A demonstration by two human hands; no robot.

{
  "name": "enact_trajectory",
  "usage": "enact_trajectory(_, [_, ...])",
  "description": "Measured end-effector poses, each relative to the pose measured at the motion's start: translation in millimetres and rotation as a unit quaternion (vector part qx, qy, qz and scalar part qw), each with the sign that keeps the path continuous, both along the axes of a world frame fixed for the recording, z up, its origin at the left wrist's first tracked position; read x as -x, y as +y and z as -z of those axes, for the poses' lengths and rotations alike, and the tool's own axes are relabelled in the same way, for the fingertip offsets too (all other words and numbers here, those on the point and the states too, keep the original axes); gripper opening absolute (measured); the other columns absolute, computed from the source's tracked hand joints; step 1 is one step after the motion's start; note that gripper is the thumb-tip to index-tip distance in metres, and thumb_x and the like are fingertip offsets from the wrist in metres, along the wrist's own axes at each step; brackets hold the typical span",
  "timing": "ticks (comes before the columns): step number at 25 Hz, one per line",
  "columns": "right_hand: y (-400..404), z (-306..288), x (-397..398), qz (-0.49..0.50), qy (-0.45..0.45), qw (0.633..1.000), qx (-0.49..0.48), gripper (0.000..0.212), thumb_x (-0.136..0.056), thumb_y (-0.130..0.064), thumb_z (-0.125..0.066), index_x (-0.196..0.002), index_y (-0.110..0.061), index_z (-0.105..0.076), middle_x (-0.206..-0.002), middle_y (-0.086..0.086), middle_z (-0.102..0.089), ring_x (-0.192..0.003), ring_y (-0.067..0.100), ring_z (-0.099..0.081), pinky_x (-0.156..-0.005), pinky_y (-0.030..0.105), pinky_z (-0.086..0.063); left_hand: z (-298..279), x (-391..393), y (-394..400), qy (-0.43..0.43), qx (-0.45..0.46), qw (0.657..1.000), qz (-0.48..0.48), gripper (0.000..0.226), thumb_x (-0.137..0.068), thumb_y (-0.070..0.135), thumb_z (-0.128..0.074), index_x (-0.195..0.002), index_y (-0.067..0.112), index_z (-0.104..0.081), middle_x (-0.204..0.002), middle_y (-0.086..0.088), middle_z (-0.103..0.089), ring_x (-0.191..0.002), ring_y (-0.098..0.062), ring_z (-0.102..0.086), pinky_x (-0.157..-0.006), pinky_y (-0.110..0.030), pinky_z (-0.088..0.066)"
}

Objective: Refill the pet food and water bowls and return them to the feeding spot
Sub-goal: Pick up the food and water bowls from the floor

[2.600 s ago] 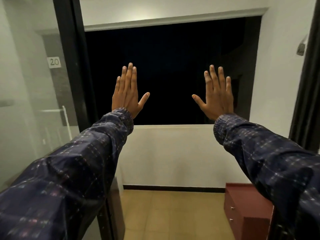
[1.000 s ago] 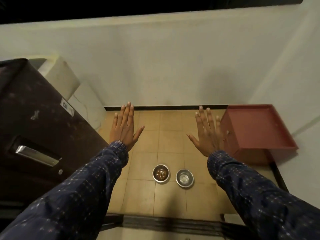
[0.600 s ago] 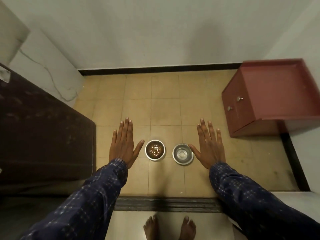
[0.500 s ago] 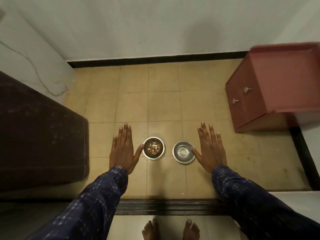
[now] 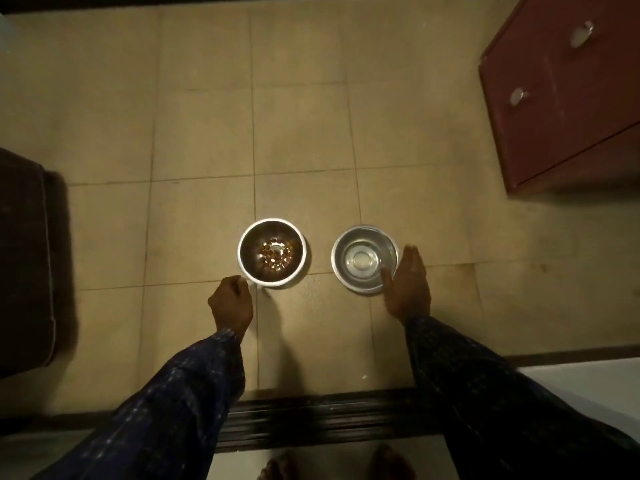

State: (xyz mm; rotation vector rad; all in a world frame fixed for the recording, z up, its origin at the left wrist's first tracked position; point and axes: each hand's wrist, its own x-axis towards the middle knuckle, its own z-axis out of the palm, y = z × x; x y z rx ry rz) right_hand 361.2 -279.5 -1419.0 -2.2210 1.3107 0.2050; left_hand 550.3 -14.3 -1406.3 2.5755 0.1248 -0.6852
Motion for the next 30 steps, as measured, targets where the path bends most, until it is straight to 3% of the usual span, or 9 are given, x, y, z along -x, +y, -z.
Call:
enact_trajectory(3, [-6.6,33.2,-5.0,0.178,0.026,0.981,-0.074,0.064,-0.11,-0.04,-0.045,-0.154,0.007,-0.038,-0.151,0.031,-0.049,-0.138,0.046,-0.05,-0.111,0.048,-0.042,52.3,-2.7,-7.6,0.086,0.036,0.989,-0.113,0.068,-0.107,0.057,-0.037,-0.104,0.002,-0.078,-0.108,-0.021,-0.079,-0.106,-0.041,-0.072,-0.107,-0.05,-0.05])
enact_trajectory(5, [-7.4,55.1,1.4,0.202,0.019,0.974,-0.105,0.051,-0.111,-0.037,-0.044,-0.128,0.008,-0.061,-0.128,0.032,-0.066,-0.121,0.048,-0.062,-0.099,0.045,-0.047,78.9,0.3,-4.8,0.109,0.074,0.984,-0.122,0.081,-0.099,0.071,-0.03,-0.093,0.008,-0.08,-0.095,-0.016,-0.081,-0.096,-0.038,-0.075,-0.103,-0.052,-0.054])
enact_trajectory(9, [-4.2,74.1,15.7,0.234,-0.096,0.948,-0.192,0.039,-0.109,-0.04,-0.051,-0.093,-0.012,-0.074,-0.092,0.018,-0.079,-0.086,0.036,-0.077,-0.083,0.05,-0.064,86.3,3.3,-11.2,0.094,0.107,0.985,-0.102,0.068,-0.108,0.056,-0.036,-0.102,0.004,-0.079,-0.1,-0.018,-0.079,-0.098,-0.036,-0.072,-0.099,-0.051,-0.056])
enact_trajectory(13, [-7.2,78.3,15.1,0.285,-0.189,0.887,-0.309,0.035,-0.107,-0.039,-0.058,-0.114,-0.009,-0.074,-0.109,0.011,-0.079,-0.1,0.025,-0.078,-0.08,0.037,-0.067,80.9,11.0,-11.9,0.077,0.139,0.982,-0.101,0.059,-0.111,0.051,-0.035,-0.102,0.007,-0.073,-0.1,-0.017,-0.075,-0.098,-0.035,-0.07,-0.092,-0.052,-0.054])
enact_trajectory(17, [-4.7,52.0,7.9,0.315,-0.235,0.853,-0.344,0.027,-0.108,-0.038,-0.056,-0.116,-0.019,-0.073,-0.113,0.008,-0.079,-0.108,0.024,-0.077,-0.091,0.042,-0.064,56.2,13.7,-11.5,0.079,0.188,0.969,-0.141,0.054,-0.11,0.049,-0.04,-0.11,0.008,-0.075,-0.1,-0.013,-0.076,-0.101,-0.033,-0.072,-0.09,-0.049,-0.057])
enact_trajectory(20, [-4.5,-0.6,-5.7,0.334,-0.266,0.831,-0.356,0.022,-0.108,-0.036,-0.055,-0.113,-0.025,-0.073,-0.114,0.007,-0.08,-0.108,0.025,-0.077,-0.093,0.044,-0.063,10.0,2.9,-13.4,0.075,0.233,0.956,-0.164,0.049,-0.109,0.046,-0.044,-0.116,0.009,-0.075,-0.107,-0.015,-0.077,-0.105,-0.03,-0.073,-0.093,-0.045,-0.059])
enact_trajectory(24, [-8.1,-104.1,-33.3,0.328,-0.294,0.833,-0.335,0.024,-0.109,-0.037,-0.055,-0.105,-0.024,-0.075,-0.101,0.005,-0.08,-0.093,0.023,-0.077,-0.08,0.034,-0.063,-85.5,-21.3,-31.3,0.082,0.297,0.93,-0.2,0.043,-0.111,0.038,-0.046,-0.125,0.006,-0.071,-0.118,-0.014,-0.074,-0.112,-0.027,-0.071,-0.094,-0.035,-0.057])
enact_trajectory(28, [-17.6,-230.8,-63.6,0.314,-0.336,0.822,-0.336,0.028,-0.11,-0.031,-0.053,-0.111,-0.015,-0.075,-0.109,0.014,-0.079,-0.099,0.026,-0.076,-0.091,0.045,-0.063,-217.7,-59.3,-50.6,0.081,0.333,0.925,-0.166,0.038,-0.111,0.034,-0.045,-0.12,0.008,-0.071,-0.118,-0.016,-0.074,-0.113,-0.027,-0.071,-0.089,-0.032,-0.057])
enact_trajectory(30, [-25.4,-306.5,-75.5,0.305,-0.361,0.812,-0.342,0.03,-0.11,-0.029,-0.051,-0.116,-0.01,-0.074,-0.11,0.015,-0.078,-0.1,0.025,-0.076,-0.09,0.042,-0.064,-291.6,-74.8,-58.3,0.08,0.357,0.917,-0.158,0.038,-0.112,0.033,-0.044,-0.122,0.007,-0.071,-0.121,-0.016,-0.074,-0.115,-0.027,-0.071,-0.095,-0.034,-0.057])
